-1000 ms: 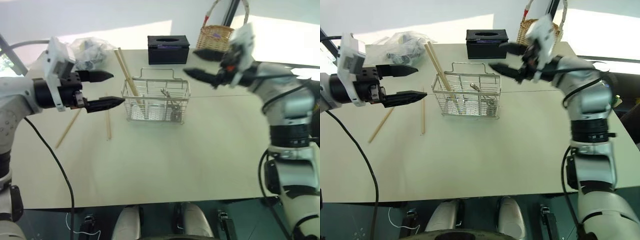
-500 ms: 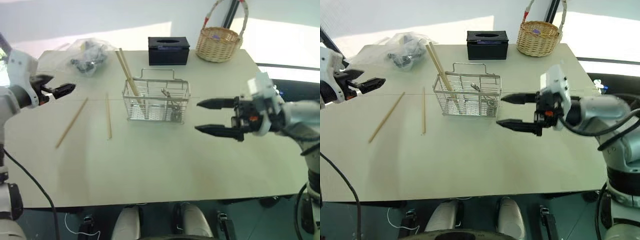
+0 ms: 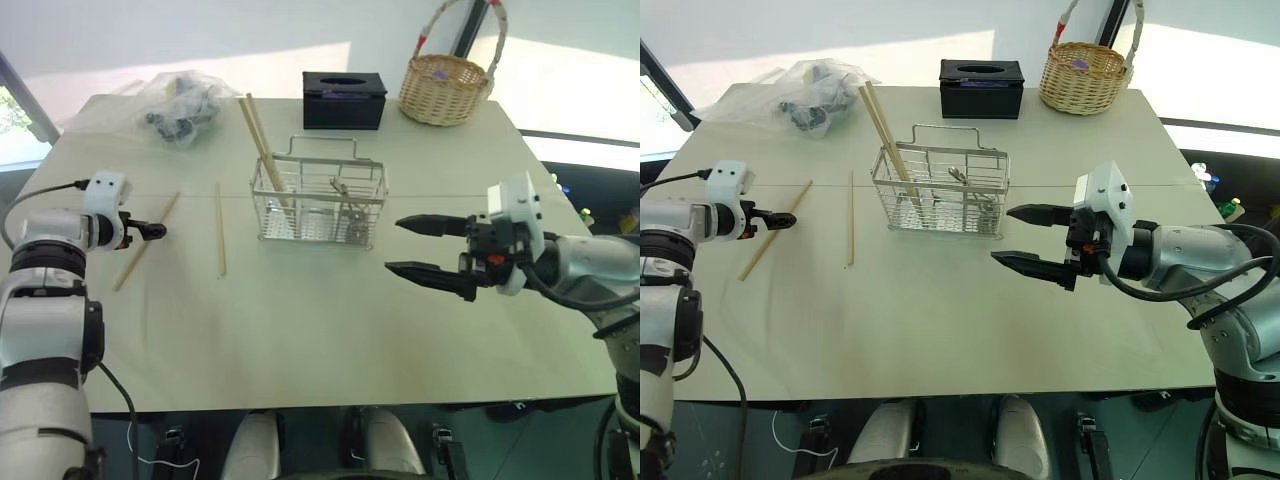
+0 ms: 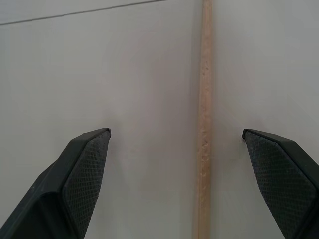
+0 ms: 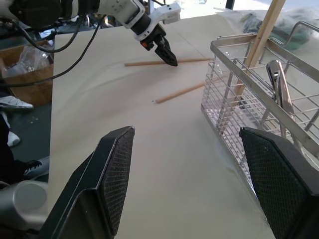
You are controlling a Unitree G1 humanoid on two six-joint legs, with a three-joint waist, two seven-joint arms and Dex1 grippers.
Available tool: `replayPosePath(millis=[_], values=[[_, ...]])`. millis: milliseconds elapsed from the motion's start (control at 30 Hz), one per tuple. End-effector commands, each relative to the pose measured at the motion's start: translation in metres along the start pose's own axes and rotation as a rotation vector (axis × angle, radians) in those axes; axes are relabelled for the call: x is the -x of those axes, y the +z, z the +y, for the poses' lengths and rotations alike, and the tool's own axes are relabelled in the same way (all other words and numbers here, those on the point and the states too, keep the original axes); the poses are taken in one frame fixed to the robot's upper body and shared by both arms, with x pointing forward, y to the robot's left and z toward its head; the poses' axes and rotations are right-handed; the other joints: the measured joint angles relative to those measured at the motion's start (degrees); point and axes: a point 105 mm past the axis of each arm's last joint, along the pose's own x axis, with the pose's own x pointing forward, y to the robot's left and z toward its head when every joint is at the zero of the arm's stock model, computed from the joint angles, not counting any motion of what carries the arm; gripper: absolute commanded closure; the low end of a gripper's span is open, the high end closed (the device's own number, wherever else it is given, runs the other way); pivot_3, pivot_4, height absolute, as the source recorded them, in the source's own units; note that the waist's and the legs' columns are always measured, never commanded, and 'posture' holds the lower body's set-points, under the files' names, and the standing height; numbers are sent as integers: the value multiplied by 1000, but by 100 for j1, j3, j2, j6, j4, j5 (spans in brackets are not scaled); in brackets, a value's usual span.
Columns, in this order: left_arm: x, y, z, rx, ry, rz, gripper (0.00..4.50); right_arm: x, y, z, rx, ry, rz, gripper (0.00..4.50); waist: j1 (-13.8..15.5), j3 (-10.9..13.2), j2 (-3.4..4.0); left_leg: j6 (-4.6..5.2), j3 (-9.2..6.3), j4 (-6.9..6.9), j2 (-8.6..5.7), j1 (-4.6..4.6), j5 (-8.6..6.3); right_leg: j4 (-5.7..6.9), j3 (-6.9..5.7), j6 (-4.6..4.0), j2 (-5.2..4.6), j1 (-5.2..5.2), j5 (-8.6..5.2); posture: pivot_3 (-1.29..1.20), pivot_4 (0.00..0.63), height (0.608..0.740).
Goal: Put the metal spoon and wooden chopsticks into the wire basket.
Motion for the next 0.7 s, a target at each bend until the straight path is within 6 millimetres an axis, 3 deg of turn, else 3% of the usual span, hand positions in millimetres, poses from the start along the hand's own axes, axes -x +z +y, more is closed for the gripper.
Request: replayPosePath(millis=[33, 267, 367, 600, 700], values=[[2, 14, -4, -54, -10, -22, 0, 4, 11, 5, 49, -4, -20, 1026, 4, 0, 0, 0, 0, 1, 0, 0, 0, 0, 0, 0, -2, 1, 0, 0, 150, 712], [-3, 5, -12, -94, -42, 52, 0, 5, 10, 3, 46, -22, -24, 1026, 6, -1, 0, 0, 1, 3, 1, 1, 0, -1, 0, 0, -3, 1, 0, 0, 150, 712], [-4, 3, -13, -58, -52, 54, 784, 6, 9, 4, 45, -21, -20, 963, 2, -1, 0, 0, 2, 2, 0, 1, 0, 0, 0, 0, -3, 1, 0, 0, 150, 712], [-4, 3, -14, -43, -53, 54, 4473, 9, 7, 6, 47, -7, -4, 963, -12, -2, 2, 0, 3, 2, 4, 9, 0, 4, 0, 1, -3, 2, 0, 0, 150, 712], [-4, 3, -14, -33, -45, 53, 4473, 9, 7, 4, 49, -11, -3, 963, -8, -2, 2, 0, 3, 1, 4, 9, 0, 5, 0, 1, -2, 1, 0, 0, 150, 712]])
